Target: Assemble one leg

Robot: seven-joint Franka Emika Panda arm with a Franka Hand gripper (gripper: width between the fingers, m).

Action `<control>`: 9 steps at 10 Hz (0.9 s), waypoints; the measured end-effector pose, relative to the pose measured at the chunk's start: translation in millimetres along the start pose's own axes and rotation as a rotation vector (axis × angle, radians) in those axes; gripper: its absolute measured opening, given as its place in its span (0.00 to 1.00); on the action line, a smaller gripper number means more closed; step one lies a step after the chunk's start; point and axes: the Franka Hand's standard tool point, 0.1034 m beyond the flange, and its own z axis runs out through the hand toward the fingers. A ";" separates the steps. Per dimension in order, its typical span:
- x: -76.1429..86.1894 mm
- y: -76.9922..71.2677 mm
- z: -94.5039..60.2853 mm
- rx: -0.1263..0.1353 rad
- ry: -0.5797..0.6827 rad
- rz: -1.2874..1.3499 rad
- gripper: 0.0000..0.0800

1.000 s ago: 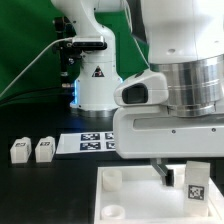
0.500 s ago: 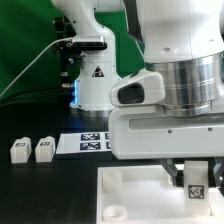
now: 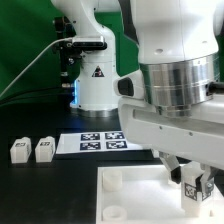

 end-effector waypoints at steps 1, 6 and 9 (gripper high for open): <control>-2.3 1.4 0.1 -0.002 -0.021 0.213 0.36; -2.1 5.0 -2.0 0.007 -0.079 0.829 0.37; -3.1 4.4 -2.5 0.003 -0.070 0.971 0.37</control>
Offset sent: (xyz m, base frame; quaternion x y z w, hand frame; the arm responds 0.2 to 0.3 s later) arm 0.0173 -0.0147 0.0073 0.0823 -0.0169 0.3739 0.9237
